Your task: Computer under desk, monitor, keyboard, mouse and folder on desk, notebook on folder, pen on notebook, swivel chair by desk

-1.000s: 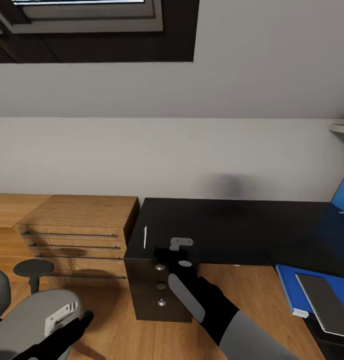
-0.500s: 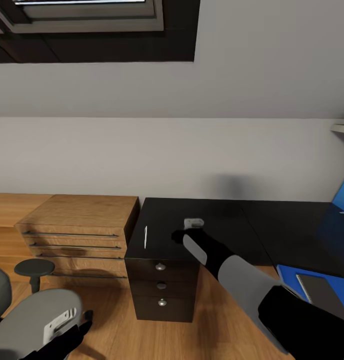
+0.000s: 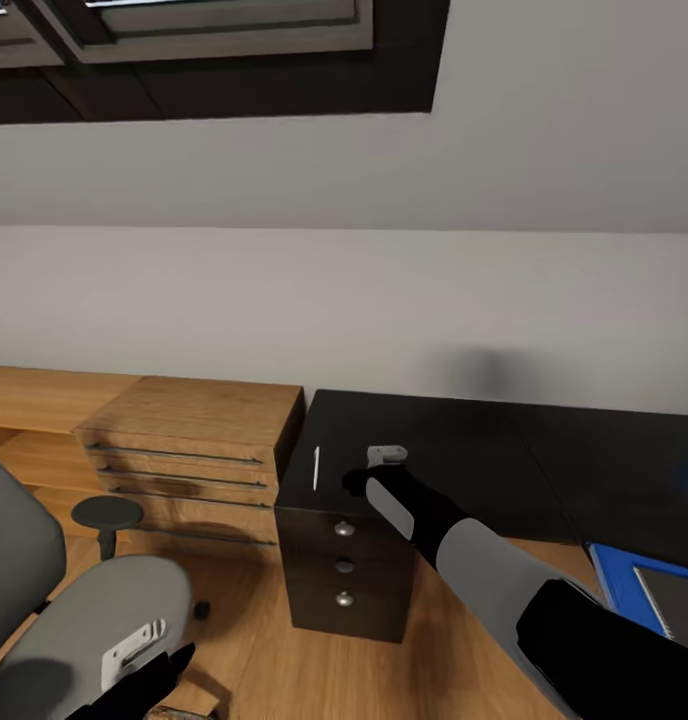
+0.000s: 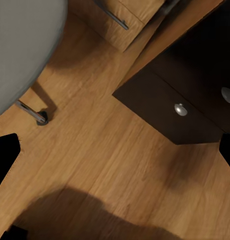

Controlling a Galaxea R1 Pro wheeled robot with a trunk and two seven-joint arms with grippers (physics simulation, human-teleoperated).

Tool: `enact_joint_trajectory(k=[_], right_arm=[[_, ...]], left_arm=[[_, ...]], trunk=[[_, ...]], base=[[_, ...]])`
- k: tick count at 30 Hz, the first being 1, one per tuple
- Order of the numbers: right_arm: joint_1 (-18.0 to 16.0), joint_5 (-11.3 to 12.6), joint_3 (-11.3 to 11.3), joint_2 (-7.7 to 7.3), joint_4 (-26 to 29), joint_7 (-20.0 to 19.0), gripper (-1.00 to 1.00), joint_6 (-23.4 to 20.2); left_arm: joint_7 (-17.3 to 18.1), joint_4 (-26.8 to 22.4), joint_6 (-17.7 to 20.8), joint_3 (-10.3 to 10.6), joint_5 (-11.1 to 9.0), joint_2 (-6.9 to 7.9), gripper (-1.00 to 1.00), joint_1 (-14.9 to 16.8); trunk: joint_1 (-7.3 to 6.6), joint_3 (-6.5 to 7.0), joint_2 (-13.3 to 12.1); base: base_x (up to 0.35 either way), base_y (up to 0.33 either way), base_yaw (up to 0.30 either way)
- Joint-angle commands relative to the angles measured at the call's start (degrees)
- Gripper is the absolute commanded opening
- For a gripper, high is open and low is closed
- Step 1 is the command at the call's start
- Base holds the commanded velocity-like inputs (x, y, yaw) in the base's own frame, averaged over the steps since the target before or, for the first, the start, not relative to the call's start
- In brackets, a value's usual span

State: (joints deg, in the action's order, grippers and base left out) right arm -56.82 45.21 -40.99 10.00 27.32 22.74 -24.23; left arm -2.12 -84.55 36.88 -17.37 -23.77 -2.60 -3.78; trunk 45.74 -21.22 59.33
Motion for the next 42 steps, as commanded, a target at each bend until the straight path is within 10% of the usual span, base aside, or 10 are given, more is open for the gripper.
enact_joint_trajectory(k=[1,19,29,34,42], right_arm=[[0.00,0.41,-0.38,0.00,-0.02,0.41,1.00,-0.12],[0.29,0.23,-0.41,0.00,-0.16,0.37,1.00,-0.12],[0.30,0.15,-0.34,0.00,-0.16,0.34,1.00,-0.12],[0.30,0.06,-0.32,0.00,-0.24,0.36,1.00,0.00],[0.30,-0.01,-0.37,0.00,-1.49,0.36,1.00,1.73]], left_arm=[[-0.19,-0.03,-0.13,-0.03,-0.52,-0.04,1.00,0.01],[-0.25,0.26,-0.58,0.26,-0.56,-0.12,1.00,0.01],[-3.24,-6.69,0.65,5.20,-0.71,-0.47,1.00,1.70],[-8.63,-3.87,7.21,5.46,-0.88,-2.99,1.00,8.26],[-9.67,-2.39,8.15,10.38,-0.64,-3.12,1.00,9.11]], trunk=[[0.01,-0.12,0.05],[0.01,-1.25,0.05],[0.01,-1.39,0.05],[0.01,-1.40,0.05],[0.01,-1.40,0.05]], base=[[0.000,0.000,0.206],[0.000,0.000,0.205],[0.000,0.000,0.047],[0.000,0.000,0.001],[0.039,0.000,0.000]])
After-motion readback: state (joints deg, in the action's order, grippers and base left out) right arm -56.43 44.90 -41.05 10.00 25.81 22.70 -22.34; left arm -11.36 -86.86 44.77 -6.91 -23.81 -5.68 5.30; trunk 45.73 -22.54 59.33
